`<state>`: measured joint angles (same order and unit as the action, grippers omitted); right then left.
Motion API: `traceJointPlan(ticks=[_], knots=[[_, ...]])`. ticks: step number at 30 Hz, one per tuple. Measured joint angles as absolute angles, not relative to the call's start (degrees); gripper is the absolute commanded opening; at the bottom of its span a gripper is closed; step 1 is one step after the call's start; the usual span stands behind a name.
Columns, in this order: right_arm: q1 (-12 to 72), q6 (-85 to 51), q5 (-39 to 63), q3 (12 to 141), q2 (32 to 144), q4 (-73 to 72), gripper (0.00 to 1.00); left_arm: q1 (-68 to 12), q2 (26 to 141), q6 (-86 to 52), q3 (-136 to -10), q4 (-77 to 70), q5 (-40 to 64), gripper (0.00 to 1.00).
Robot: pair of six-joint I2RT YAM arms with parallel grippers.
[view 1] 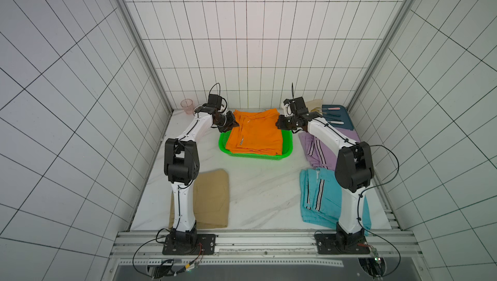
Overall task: Put the folded long pants in the basket
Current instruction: Place the long pant in the basket.
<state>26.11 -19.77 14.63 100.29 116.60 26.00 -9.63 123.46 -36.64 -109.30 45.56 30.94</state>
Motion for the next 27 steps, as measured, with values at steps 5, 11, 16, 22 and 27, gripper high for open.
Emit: traceJointPlan(ticks=[5, 11, 16, 22, 27], knots=[[25.89, -22.17, 13.65, 100.29, 116.71, 27.11, 0.0, -10.22, 125.14, -36.6, -111.55, 45.93, 31.53, 0.0], [25.82, -23.88, 11.75, 100.86, 118.52, 30.15, 0.0, -10.5, 127.76, -36.36, -113.67, 46.65, 31.62, 0.0], [25.82, -24.77, 11.18, 102.17, 122.13, 31.64, 0.0, -10.44, 132.05, -35.92, -116.44, 48.18, 30.59, 0.0], [25.8, -25.36, 11.07, 104.36, 125.71, 33.1, 0.0, -10.44, 132.55, -35.94, -116.66, 49.36, 29.65, 0.0], [25.8, -25.39, 11.42, 104.75, 126.21, 34.13, 0.0, -10.44, 132.55, -36.42, -116.79, 50.37, 29.36, 0.0]])
